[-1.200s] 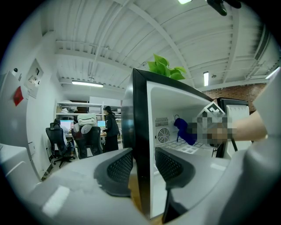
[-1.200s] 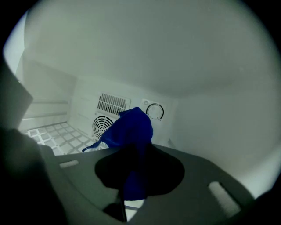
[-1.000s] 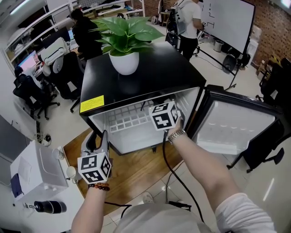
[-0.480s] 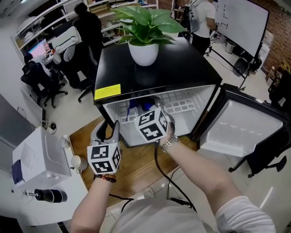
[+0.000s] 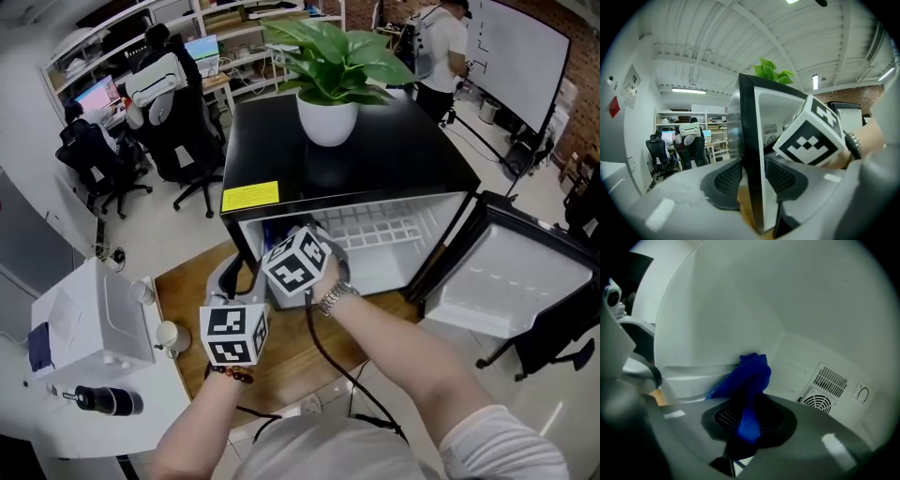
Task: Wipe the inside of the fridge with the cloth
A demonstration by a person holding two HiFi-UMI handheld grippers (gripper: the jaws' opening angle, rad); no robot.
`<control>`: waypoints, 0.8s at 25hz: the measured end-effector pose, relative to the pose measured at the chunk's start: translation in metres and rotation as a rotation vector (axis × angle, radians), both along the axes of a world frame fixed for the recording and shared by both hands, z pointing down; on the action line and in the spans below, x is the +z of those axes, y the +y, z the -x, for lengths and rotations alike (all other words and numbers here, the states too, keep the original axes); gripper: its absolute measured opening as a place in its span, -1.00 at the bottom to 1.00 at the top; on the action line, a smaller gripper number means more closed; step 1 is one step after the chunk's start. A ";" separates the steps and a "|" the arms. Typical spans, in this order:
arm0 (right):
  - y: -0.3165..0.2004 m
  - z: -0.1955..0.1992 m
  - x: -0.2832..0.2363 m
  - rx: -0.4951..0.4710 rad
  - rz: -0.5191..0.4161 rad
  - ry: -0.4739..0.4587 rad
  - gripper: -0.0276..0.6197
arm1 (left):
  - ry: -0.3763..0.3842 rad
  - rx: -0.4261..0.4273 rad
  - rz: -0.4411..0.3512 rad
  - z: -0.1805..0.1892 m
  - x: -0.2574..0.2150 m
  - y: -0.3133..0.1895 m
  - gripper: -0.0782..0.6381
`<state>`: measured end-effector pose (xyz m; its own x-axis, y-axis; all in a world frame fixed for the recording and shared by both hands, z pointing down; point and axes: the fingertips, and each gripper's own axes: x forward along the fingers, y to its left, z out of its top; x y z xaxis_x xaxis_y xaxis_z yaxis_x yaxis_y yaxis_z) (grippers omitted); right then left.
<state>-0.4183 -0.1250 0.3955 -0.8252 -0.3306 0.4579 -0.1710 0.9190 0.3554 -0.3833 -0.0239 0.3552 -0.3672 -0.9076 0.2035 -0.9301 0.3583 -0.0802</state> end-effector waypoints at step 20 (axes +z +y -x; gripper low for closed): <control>-0.045 0.000 0.018 0.062 -0.047 0.141 -0.69 | 0.018 0.009 -0.019 0.000 -0.001 0.002 -0.33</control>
